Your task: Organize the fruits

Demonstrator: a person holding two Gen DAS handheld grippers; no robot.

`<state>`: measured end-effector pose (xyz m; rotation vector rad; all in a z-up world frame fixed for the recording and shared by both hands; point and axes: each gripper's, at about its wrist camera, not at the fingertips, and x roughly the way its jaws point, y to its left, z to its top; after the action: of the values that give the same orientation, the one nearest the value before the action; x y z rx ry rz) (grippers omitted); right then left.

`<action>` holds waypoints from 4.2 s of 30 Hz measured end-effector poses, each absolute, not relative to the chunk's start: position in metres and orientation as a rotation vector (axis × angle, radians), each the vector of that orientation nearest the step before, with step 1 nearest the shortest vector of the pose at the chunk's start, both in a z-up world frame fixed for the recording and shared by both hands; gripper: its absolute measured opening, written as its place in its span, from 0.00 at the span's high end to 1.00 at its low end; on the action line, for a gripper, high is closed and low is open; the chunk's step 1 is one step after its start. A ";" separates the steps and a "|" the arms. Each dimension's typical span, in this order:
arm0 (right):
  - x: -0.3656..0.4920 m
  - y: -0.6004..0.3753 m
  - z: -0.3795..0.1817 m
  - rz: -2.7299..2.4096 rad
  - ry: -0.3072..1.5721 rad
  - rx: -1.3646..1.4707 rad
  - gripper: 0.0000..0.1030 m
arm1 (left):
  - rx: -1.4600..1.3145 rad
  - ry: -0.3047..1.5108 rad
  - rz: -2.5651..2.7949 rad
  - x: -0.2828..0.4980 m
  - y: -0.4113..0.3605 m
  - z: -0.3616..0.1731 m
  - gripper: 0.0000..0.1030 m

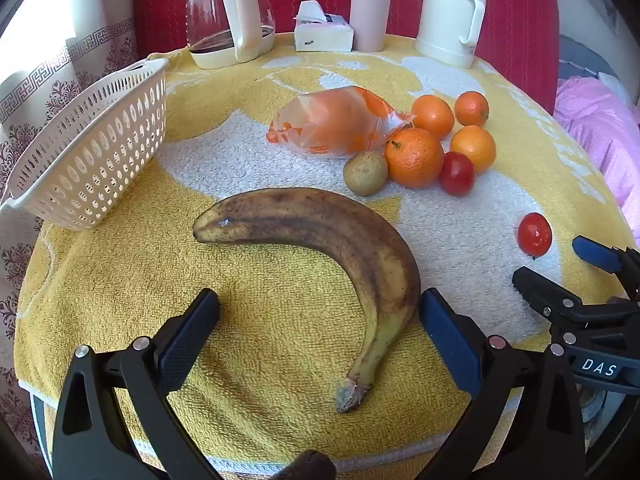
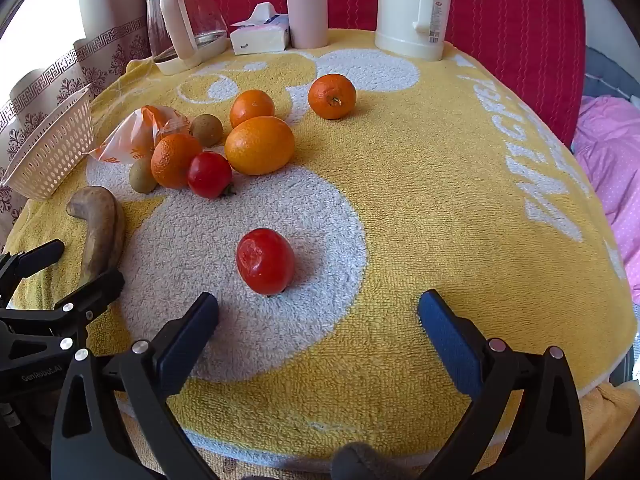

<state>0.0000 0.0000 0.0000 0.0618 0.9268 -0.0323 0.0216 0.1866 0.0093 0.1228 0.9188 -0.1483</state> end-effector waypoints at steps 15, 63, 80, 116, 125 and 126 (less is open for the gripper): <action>0.000 0.000 0.000 -0.034 0.929 0.059 0.05 | 0.125 0.921 -0.146 0.021 0.186 0.008 0.02; 0.000 0.000 0.000 -0.034 0.928 0.059 0.05 | 0.120 0.920 -0.150 0.022 0.186 0.007 0.02; 0.009 -0.004 0.001 0.003 0.958 0.039 0.05 | 0.119 0.925 -0.156 0.023 0.186 0.006 0.02; 0.001 -0.008 0.005 0.028 0.919 0.086 0.05 | -0.070 0.932 -0.333 0.031 0.181 0.017 0.44; 0.001 -0.008 0.006 0.034 0.915 0.097 0.05 | -0.096 0.952 -0.295 0.045 0.181 0.013 0.46; 0.002 -0.008 0.006 0.034 0.915 0.098 0.05 | -0.094 0.954 -0.307 0.045 0.183 0.013 0.46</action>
<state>0.0015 -0.0083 0.0063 0.0976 0.9150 0.0341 0.0445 0.1827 0.0130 -0.0943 0.9537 -0.3075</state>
